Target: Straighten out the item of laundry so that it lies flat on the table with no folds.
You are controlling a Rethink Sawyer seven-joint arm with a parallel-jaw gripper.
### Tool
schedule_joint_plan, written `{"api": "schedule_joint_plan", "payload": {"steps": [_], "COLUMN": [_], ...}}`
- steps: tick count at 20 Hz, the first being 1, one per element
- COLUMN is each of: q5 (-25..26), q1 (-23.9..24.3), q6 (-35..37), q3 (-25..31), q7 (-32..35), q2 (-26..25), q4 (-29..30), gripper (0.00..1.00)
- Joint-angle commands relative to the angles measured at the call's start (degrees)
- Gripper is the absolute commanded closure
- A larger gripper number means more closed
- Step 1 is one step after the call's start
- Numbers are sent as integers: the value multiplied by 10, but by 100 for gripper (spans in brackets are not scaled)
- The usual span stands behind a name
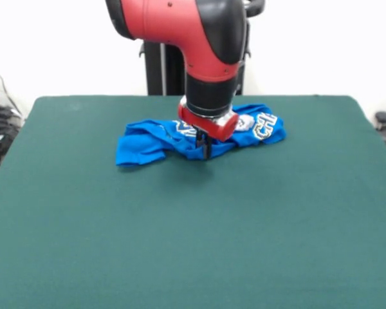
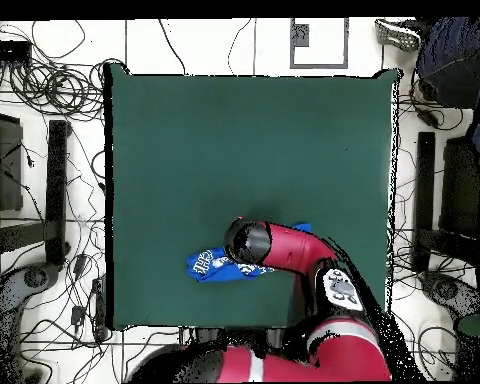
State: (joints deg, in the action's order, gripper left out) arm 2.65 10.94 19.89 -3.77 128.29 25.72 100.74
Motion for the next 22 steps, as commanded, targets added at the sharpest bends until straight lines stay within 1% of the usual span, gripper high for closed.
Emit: {"api": "schedule_joint_plan", "payload": {"steps": [1,4,9,22], "q5": [-28,-31,-33,-46], "q1": [-37,-42,-46,-46], "q6": [84,111,135,136], "q3": [-12,-17,-18,-10], "q7": [69,70,76,84], "q2": [19,24,31,38], "q4": [-93,-107,-118,-106], "gripper": [100,100,100,100]}}
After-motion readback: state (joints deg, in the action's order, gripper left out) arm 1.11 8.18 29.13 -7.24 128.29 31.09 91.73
